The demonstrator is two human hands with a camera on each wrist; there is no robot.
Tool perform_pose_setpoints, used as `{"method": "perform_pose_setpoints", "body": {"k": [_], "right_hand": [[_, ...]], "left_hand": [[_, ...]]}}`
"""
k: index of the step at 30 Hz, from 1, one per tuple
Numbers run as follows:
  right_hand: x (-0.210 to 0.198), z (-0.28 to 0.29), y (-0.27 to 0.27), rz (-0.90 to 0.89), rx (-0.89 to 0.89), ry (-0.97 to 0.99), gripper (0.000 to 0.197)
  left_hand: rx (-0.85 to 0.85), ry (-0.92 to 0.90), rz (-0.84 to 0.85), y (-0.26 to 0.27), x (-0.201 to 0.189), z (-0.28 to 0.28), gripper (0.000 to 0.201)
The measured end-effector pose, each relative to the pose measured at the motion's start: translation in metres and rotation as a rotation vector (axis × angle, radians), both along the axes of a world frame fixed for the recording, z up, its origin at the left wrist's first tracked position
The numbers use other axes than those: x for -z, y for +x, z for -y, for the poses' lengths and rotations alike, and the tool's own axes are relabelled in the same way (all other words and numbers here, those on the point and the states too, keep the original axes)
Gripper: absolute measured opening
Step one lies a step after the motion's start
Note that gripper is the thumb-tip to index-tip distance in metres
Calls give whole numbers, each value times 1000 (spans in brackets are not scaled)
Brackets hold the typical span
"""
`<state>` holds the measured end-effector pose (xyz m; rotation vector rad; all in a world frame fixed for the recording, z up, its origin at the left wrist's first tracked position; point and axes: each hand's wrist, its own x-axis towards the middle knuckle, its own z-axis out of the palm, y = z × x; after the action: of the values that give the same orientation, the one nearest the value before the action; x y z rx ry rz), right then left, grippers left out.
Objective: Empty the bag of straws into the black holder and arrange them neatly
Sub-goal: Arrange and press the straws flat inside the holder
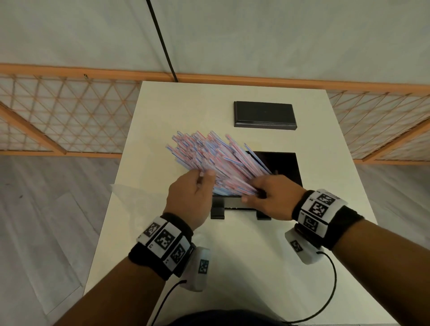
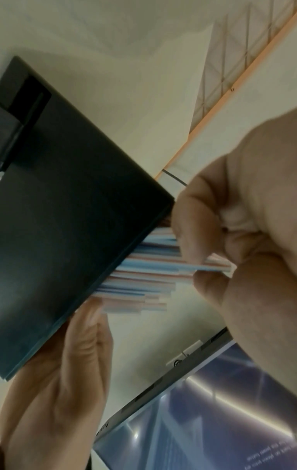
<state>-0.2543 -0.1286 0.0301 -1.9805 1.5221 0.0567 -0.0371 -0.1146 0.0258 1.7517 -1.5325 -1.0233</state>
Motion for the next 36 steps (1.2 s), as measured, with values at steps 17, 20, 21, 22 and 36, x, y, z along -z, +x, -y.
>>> {"method": "perform_pose_setpoints", "body": {"k": [17, 20, 21, 22, 36], "right_hand": [[4, 22, 29, -27, -46, 171, 62], [1, 26, 31, -16, -54, 144, 47], [1, 28, 31, -19, -54, 139, 47], [2, 28, 32, -20, -53, 140, 49], [4, 27, 45, -66, -75, 74, 51]], "left_hand": [[26, 106, -15, -15, -13, 4, 54], [-57, 179, -208, -17, -15, 5, 63], [-66, 191, -262, -17, -15, 5, 66], [-57, 184, -280, -15, -14, 4, 67], [-251, 225, -383, 11, -8, 6, 90]]}}
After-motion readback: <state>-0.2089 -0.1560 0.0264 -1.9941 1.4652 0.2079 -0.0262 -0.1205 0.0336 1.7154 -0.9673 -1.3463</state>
